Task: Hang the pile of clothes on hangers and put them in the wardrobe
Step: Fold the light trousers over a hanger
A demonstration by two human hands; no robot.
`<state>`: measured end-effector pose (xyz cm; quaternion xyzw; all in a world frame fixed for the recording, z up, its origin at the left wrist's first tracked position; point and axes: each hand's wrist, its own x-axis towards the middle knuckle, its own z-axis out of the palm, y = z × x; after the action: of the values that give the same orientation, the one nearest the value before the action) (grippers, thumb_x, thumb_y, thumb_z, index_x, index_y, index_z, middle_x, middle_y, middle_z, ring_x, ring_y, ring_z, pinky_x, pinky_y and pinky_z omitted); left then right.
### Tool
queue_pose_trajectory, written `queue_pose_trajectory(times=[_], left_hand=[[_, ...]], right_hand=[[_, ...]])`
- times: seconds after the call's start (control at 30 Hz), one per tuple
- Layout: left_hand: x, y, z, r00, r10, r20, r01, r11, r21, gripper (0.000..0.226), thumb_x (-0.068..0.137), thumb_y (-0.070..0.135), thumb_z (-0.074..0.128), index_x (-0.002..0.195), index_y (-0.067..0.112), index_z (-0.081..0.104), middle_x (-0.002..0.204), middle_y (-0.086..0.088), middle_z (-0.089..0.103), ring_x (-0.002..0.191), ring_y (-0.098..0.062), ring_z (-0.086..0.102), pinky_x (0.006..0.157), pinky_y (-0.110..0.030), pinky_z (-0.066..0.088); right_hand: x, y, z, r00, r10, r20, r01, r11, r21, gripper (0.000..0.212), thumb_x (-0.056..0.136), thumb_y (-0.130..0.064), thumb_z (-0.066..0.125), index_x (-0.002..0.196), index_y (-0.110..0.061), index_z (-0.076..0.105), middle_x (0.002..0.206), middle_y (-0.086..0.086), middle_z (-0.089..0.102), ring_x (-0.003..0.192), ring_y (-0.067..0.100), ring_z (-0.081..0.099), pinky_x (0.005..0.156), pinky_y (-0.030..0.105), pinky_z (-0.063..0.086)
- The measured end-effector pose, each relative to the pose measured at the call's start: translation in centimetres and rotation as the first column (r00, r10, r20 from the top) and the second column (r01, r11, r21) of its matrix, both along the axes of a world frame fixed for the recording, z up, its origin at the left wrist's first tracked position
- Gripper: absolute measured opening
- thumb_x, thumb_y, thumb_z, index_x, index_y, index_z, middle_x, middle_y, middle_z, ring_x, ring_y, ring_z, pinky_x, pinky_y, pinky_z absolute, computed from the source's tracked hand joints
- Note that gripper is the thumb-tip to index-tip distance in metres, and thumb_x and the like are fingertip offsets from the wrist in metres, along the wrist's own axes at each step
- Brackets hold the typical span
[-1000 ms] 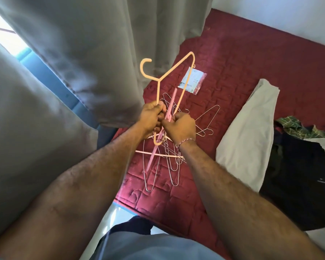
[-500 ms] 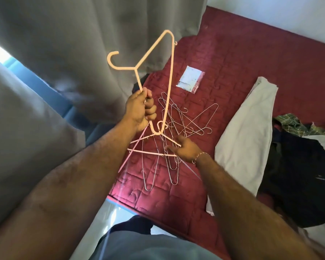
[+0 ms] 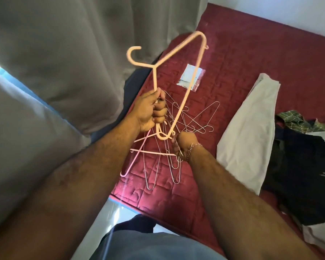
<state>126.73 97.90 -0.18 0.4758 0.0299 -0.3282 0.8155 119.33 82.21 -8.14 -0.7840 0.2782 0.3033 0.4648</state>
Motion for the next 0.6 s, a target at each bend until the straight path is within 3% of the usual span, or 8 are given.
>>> queue_pose_trajectory(times=[0.13,0.17,0.2,0.27,0.3,0.4,0.47,0.6], left_hand=[[-0.5,1.3,0.5,0.958,-0.286,-0.034,0.287,0.957,0.046,0.035,0.112,0.031,0.034,0.086,0.017,0.052,0.056,0.006,0.021,0.047,-0.008,0.012,0.044,-0.016,0.015],[-0.6,1.6,0.5,0.941,-0.337,-0.045,0.339,0.939,0.055,0.034,0.112,0.031,0.034,0.087,0.017,0.052,0.058,0.005,0.019,0.047,-0.008,0.011,0.044,-0.015,0.016],[-0.8,1.8,0.6,0.924,-0.379,-0.055,0.382,0.923,0.052,0.033,0.112,0.03,0.033,0.088,0.016,0.052,0.059,0.004,0.017,0.047,-0.008,0.011,0.044,-0.014,0.016],[-0.9,2.3,0.8,0.903,-0.426,-0.063,0.428,0.903,0.03,0.032,0.112,0.029,0.033,0.09,0.015,0.051,0.059,0.003,0.015,0.046,-0.008,0.011,0.044,-0.014,0.016],[-0.8,2.5,1.0,0.901,-0.429,-0.061,0.432,0.901,0.04,0.032,0.112,0.028,0.033,0.09,0.014,0.052,0.059,0.003,0.015,0.046,-0.008,0.011,0.044,-0.015,0.015],[-0.5,2.7,1.3,0.93,-0.367,0.01,0.36,0.917,0.169,0.033,0.113,0.027,0.035,0.089,0.014,0.054,0.059,0.003,0.019,0.047,-0.009,0.011,0.046,-0.019,0.012],[-0.3,2.7,1.5,0.957,-0.281,0.069,0.263,0.944,0.197,0.034,0.113,0.027,0.035,0.087,0.015,0.055,0.058,0.003,0.022,0.047,-0.009,0.013,0.047,-0.02,0.012],[0.3,2.4,1.7,0.987,-0.109,0.118,0.093,0.986,0.138,0.036,0.113,0.029,0.034,0.087,0.016,0.054,0.057,0.003,0.023,0.046,-0.008,0.014,0.046,-0.018,0.017]], right_hand=[[0.3,0.4,0.3,0.994,-0.111,0.013,0.11,0.992,0.056,0.04,0.102,0.002,0.047,0.068,-0.019,0.04,0.074,0.0,0.044,0.056,0.015,0.055,0.084,0.036,0.056],[0.3,1.0,0.1,0.95,-0.311,0.037,0.295,0.928,0.229,0.037,0.102,0.004,0.044,0.07,-0.015,0.043,0.074,0.005,0.049,0.056,0.012,0.055,0.076,0.035,0.06],[0.3,1.8,0.5,0.852,-0.523,-0.025,0.481,0.763,0.432,0.03,0.101,0.007,0.04,0.076,-0.009,0.046,0.076,0.012,0.056,0.053,0.013,0.06,0.063,0.035,0.062],[0.5,3.0,0.8,0.735,-0.642,-0.216,0.596,0.46,0.659,0.018,0.101,0.001,0.035,0.095,-0.001,0.052,0.091,0.022,0.062,0.059,0.026,0.068,0.054,0.039,0.061],[0.7,3.2,0.7,0.743,-0.621,-0.25,0.59,0.431,0.683,0.018,0.102,-0.005,0.036,0.101,-0.003,0.053,0.093,0.02,0.061,0.066,0.031,0.068,0.06,0.043,0.061],[1.1,3.4,1.0,0.801,-0.564,-0.2,0.556,0.575,0.601,0.017,0.104,-0.016,0.043,0.094,-0.014,0.057,0.085,0.01,0.053,0.069,0.029,0.06,0.079,0.056,0.056],[0.7,3.3,1.1,0.816,-0.543,-0.2,0.543,0.598,0.59,0.022,0.105,-0.017,0.042,0.106,-0.016,0.064,0.096,0.009,0.058,0.074,0.026,0.063,0.087,0.063,0.056],[-0.6,3.6,1.4,0.873,-0.453,-0.178,0.422,0.522,0.741,0.035,0.108,-0.017,0.039,0.129,-0.008,0.066,0.101,0.011,0.069,0.074,0.019,0.068,0.074,0.042,0.063]])
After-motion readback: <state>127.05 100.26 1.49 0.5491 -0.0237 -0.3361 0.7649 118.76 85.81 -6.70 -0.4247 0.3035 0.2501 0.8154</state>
